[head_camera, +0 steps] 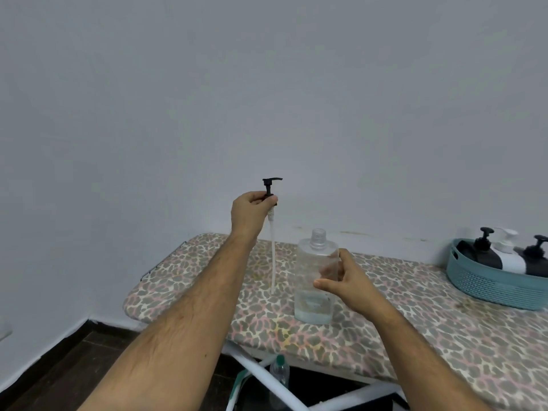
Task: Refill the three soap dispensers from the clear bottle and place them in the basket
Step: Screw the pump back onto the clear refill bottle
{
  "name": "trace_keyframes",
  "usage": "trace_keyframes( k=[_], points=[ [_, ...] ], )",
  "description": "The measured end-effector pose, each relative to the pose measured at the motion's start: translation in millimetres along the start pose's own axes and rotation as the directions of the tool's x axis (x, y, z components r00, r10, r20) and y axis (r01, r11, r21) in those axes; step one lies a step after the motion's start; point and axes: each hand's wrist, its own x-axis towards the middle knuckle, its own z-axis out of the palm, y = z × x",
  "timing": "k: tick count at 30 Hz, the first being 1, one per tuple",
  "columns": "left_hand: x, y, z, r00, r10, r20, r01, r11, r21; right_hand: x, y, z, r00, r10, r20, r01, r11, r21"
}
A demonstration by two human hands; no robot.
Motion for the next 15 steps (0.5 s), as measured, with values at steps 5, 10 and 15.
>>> trace_keyframes(
  k=[5,10,15],
  points=[
    [-14.9,34.0,17.2,0.997,0.076,0.015,-0.073,0.99,-0.118,-12.4,4.3,-22.5,0.999,0.028,-0.032,-0.029,0.999,-0.035],
    [-27.8,57.6,37.4,0.986,0.165,0.01,-0.16,0.969,-0.188,-22.8,9.9,-39.0,0.997,0.047,-0.054,-0.05,0.997,-0.062],
    [-38.5,72.2,50.8,0.978,0.202,-0.048,-0.207,0.947,-0.247,-31.1,8.7,-43.9,0.997,0.06,-0.058,-0.064,0.996,-0.068]
  ],
)
